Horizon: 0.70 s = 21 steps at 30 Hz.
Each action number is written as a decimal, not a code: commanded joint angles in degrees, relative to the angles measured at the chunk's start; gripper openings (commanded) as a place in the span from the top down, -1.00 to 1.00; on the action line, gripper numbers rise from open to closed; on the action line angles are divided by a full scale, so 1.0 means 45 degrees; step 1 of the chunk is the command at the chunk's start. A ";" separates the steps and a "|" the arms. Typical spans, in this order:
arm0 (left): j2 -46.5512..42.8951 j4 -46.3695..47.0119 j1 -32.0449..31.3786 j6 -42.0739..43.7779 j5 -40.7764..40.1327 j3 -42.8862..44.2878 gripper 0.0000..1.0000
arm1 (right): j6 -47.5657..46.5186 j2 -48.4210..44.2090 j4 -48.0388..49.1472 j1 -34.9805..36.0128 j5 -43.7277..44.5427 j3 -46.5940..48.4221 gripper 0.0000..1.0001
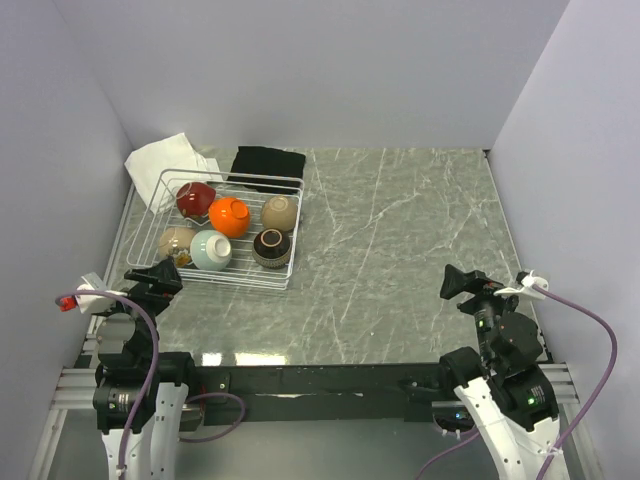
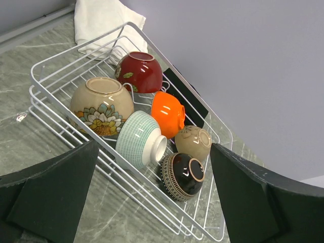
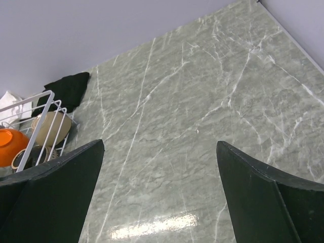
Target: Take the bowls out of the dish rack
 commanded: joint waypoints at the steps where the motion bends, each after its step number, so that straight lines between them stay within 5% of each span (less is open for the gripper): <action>1: -0.1087 0.0551 -0.0001 0.0209 0.0136 -0.0096 -0.99 | 0.0004 -0.3590 0.0508 0.0093 0.0086 0.0016 -0.99; 9: 0.0356 0.1136 -0.0020 0.0521 0.1168 -0.0173 -0.99 | 0.0376 -0.3845 0.0409 0.0151 0.0323 -0.0120 -0.99; 21: 0.5258 0.3051 0.0019 0.1848 0.3554 0.1231 -0.99 | 0.0416 -0.3903 0.0409 0.0718 0.0264 -0.0159 -0.99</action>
